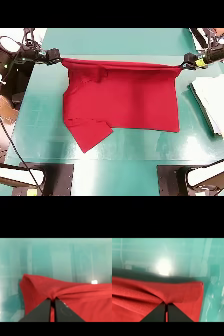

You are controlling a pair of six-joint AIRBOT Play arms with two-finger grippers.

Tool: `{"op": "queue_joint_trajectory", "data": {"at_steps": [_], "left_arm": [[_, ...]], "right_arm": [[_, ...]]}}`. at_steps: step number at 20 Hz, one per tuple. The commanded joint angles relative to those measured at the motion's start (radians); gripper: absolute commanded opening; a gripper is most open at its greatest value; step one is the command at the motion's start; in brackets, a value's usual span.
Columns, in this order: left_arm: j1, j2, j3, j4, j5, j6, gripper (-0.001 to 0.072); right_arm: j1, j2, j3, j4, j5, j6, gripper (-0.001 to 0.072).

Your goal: Fold the shirts.

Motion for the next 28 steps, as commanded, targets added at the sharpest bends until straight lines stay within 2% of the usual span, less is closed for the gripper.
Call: {"op": "queue_joint_trajectory", "data": {"at_steps": [1, 3, 5, 11, 12, 13, 14, 17, 20, 24, 28], "left_arm": [[0.001, -0.034, 0.017, -0.016, -0.016, 0.008, 0.0027], [0.001, -0.032, 0.008, 0.024, -0.157, 0.006, 0.0025], [0.001, -0.031, -0.049, 0.039, -0.217, 0.006, 0.0025], [0.001, -0.031, -0.267, 0.04, -0.199, 0.004, 0.0029], [0.001, -0.031, -0.268, 0.04, -0.207, 0.003, 0.0116], [0.004, -0.03, -0.261, 0.04, -0.23, -0.002, 0.0435], [0.011, -0.029, -0.248, 0.039, -0.275, -0.002, 0.0497], [0.034, 0.05, -0.253, 0.105, -0.383, -0.002, 0.0501], [0.035, 0.231, -0.414, 0.175, -0.396, -0.028, 0.0501], [0.035, 0.471, -0.767, 0.097, -0.393, -0.04, 0.0501], [0.035, 0.579, -1.029, 0.013, -0.336, -0.057, 0.0501]], "right_arm": [[0.002, -0.042, 0.059, -0.017, -0.003, 0.002, 0.0013], [0.012, 0.005, -0.009, -0.087, 0.033, 0.001, 0.0013], [0.031, 0.061, -0.119, -0.171, 0.03, 0.002, 0.0012], [0.076, 0.159, -0.404, -0.182, -0.068, 0.003, 0.0021], [0.076, 0.163, -0.418, -0.175, -0.071, 0.017, 0.0142], [0.074, 0.164, -0.421, -0.146, -0.064, 0.02, 0.0355], [0.066, 0.164, -0.412, -0.115, -0.04, 0.02, 0.0409], [0.016, 0.212, -0.414, -0.066, 0.041, 0.014, 0.0409], [-0.027, 0.354, -0.547, -0.05, 0.041, -0.003, 0.0408], [-0.062, 0.517, -0.723, -0.05, 0.024, -0.003, 0.0408], [-0.064, 0.625, -0.826, -0.05, -0.046, -0.006, 0.0408]]}}
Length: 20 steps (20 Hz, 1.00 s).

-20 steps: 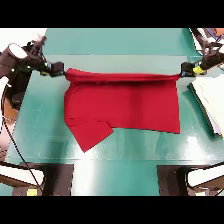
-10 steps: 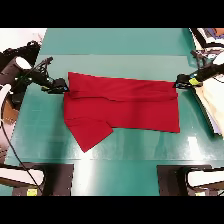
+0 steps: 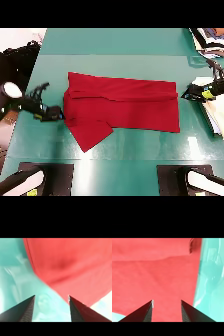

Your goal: Fold the shirts.

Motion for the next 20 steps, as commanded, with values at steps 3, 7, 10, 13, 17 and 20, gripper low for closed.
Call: {"op": "queue_joint_trajectory", "data": {"at_steps": [3, 7, 10, 13, 17, 20], "left_arm": [[0.001, 0.089, -0.257, -0.188, 0.137, 0.024, 0.0501], [-0.005, 0.087, -0.293, -0.282, 0.261, 0.071, 0.0501], [-0.09, 0.08, -0.299, -0.281, 0.343, 0.071, 0.0501], [-0.156, 0.08, -0.299, -0.283, 0.383, 0.035, 0.0483], [-0.156, 0.085, -0.263, -0.287, 0.309, 0.028, 0.0026], [-0.156, 0.092, -0.201, -0.288, 0.268, 0.039, 0.0026]], "right_arm": [[-0.007, 0.112, -0.095, 0.0, -0.053, -0.002, 0.0409], [-0.007, 0.131, -0.095, 0.002, -0.048, -0.002, 0.0408], [-0.007, 0.131, -0.095, 0.043, -0.041, -0.002, 0.0408], [-0.008, 0.131, -0.095, 0.058, -0.011, -0.002, 0.0408], [-0.082, 0.134, -0.134, 0.044, 0.068, -0.016, 0.0408], [-0.172, 0.137, -0.265, 0.044, 0.072, -0.043, 0.0409]]}}
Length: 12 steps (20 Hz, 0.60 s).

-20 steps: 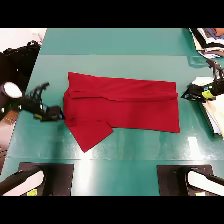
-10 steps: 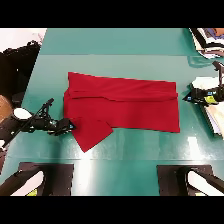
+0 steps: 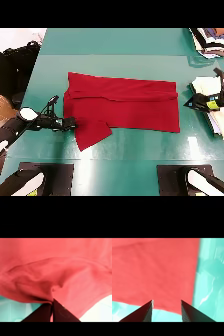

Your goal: Fold the shirts.

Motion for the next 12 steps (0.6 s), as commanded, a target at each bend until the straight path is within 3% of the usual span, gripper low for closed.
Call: {"op": "queue_joint_trajectory", "data": {"at_steps": [1, 7, 11, 12], "left_arm": [[-0.005, 0.005, 0.061, -0.006, -0.047, 0.009, 0.0026], [-0.005, 0.005, 0.087, -0.008, -0.043, 0.009, 0.0027], [-0.005, 0.005, 0.087, -0.008, -0.043, 0.009, 0.0026], [-0.005, 0.005, 0.087, -0.007, -0.043, 0.009, 0.0027]], "right_arm": [[-0.091, 0.001, -0.142, 0.001, 0.019, -0.035, 0.0409], [-0.134, 0.001, -0.4, 0.04, -0.133, -0.085, 0.0409], [-0.132, 0.001, -0.428, 0.113, -0.204, -0.112, 0.0405], [-0.132, 0.001, -0.428, 0.114, -0.206, -0.112, 0.0359]]}}
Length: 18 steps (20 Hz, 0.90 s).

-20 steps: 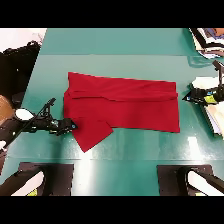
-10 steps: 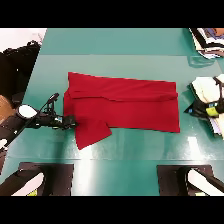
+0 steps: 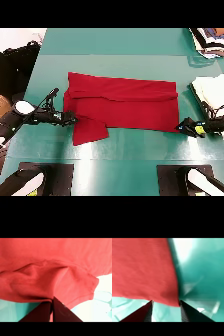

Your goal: Fold the shirts.

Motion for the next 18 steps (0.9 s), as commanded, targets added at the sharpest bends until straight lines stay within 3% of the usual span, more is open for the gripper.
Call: {"op": "queue_joint_trajectory", "data": {"at_steps": [1, 3, 4, 7, 10, 13, 15, 18], "left_arm": [[0.0, 0.001, 0.003, 0.001, -0.001, 0.002, 0.0026], [0.0, 0.001, 0.006, 0.009, -0.021, 0.002, 0.0025], [0.0, 0.004, 0.014, 0.029, -0.041, 0.001, 0.0024], [0.0, 0.108, 0.017, 0.146, -0.095, -0.066, 0.0023], [0.0, 0.273, 0.017, 0.245, -0.26, -0.134, 0.0024], [0.0, 0.397, 0.052, 0.224, -0.4, -0.184, 0.0024], [0.0, 0.388, 0.13, 0.225, -0.408, -0.18, 0.0024], [0.0, 0.302, 0.219, 0.233, -0.278, -0.117, 0.0024]], "right_arm": [[-0.003, -0.001, -0.028, 0.024, -0.055, -0.019, 0.0233], [-0.003, -0.001, -0.028, 0.024, -0.029, -0.042, 0.0055], [-0.003, -0.001, -0.025, 0.023, 0.0, -0.073, 0.0014], [-0.005, 0.034, 0.033, -0.015, 0.108, -0.09, 0.0013], [-0.005, 0.166, 0.115, -0.07, 0.245, -0.085, 0.0013], [-0.005, 0.326, 0.174, -0.162, 0.354, 0.018, 0.0013], [-0.002, 0.373, 0.224, -0.166, 0.338, 0.038, 0.0013], [0.082, 0.282, 0.324, -0.168, 0.285, 0.049, 0.0013]]}}
